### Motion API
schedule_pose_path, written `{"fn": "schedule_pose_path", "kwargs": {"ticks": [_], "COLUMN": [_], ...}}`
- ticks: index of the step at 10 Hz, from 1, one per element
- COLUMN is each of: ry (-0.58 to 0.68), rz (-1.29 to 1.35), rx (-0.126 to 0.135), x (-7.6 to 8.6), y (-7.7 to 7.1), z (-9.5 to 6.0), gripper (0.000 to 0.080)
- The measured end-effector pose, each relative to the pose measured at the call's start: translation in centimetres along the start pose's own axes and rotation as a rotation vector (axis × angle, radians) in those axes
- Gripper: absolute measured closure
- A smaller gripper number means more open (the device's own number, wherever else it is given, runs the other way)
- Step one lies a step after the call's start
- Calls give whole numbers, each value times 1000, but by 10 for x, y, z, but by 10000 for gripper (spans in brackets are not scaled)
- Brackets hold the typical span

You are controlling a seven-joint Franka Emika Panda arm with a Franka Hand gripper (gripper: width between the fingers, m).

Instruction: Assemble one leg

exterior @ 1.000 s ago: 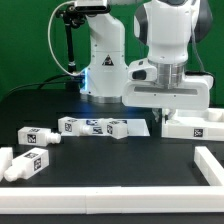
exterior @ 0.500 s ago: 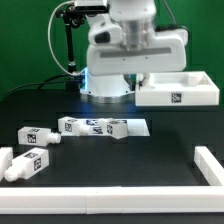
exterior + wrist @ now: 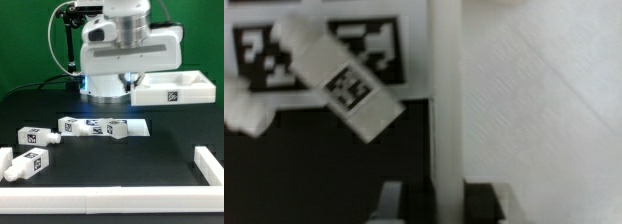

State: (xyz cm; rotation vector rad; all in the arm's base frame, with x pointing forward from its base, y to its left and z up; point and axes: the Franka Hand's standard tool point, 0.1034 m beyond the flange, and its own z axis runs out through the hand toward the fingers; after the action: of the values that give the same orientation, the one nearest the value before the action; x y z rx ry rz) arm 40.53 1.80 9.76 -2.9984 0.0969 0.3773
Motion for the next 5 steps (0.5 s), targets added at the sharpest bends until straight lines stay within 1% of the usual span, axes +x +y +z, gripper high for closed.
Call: {"fn": "schedule_pose_path", "kwargs": {"ticks": [1,2,3,4,5], "ry": [-41,-25,-10,-8,-10], "rz": [-5,-25,-48,-48,-50], "rx": [15,23,24,25,23], "x": [18,43,58,68,66], "y": [17,31,40,45,42], "z": [-7,-21,-28,-33,-30], "gripper": [743,743,743,743,742]}}
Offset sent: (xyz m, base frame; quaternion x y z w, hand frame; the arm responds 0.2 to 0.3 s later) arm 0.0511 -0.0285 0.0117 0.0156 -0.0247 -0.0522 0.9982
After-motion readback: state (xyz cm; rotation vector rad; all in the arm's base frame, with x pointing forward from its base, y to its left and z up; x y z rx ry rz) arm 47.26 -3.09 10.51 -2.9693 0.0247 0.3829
